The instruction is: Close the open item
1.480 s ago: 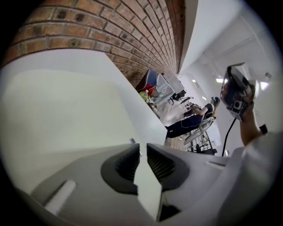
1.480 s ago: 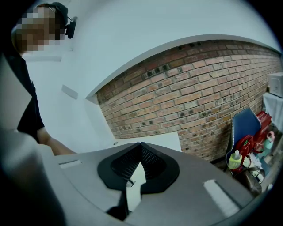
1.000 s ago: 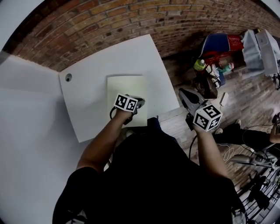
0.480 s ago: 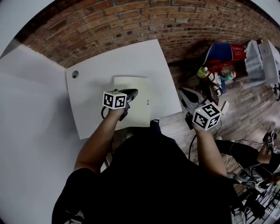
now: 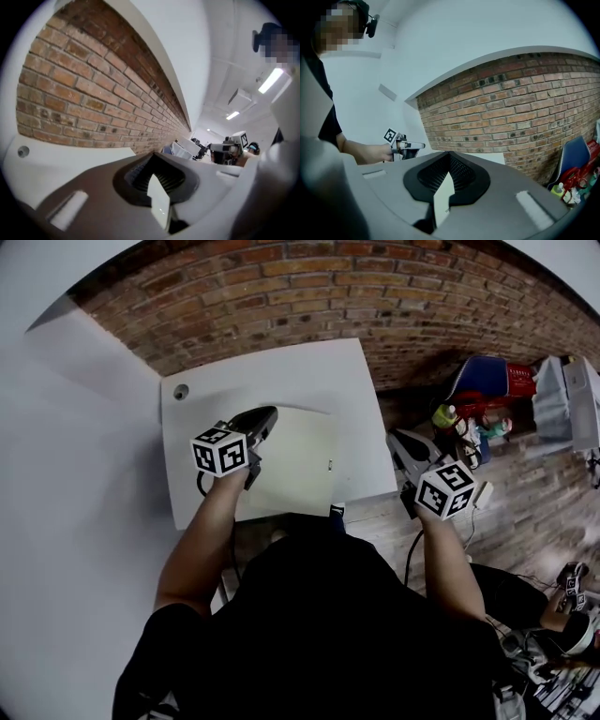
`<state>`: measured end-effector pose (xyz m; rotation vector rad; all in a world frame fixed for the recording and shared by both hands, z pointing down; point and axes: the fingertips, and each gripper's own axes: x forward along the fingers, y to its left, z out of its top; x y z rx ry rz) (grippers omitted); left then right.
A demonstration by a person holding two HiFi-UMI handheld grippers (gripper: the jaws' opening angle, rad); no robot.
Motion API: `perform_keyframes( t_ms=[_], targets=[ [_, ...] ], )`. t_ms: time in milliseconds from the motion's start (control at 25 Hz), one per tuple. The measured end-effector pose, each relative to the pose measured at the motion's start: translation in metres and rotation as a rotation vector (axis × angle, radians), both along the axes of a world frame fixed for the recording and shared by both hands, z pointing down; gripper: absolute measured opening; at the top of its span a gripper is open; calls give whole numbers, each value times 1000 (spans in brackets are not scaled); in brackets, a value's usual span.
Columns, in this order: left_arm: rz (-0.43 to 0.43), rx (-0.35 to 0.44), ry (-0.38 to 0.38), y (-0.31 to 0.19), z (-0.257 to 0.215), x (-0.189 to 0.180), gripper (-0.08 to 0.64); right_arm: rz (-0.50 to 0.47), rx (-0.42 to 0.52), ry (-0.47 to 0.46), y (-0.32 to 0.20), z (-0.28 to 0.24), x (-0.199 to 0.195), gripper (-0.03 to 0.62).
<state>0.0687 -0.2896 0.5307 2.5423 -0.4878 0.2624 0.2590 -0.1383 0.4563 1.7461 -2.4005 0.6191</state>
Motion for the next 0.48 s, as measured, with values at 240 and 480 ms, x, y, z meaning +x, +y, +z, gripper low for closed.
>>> perform_keyframes(
  t_ms=[240, 480],
  targets=[
    [-116, 230, 54, -21, -62, -47, 3, -23, 26, 22, -13, -15, -7, 3],
    [-179, 300, 47, -26, -89, -88, 3, -18, 43, 32, -20, -27, -11, 3]
  ],
)
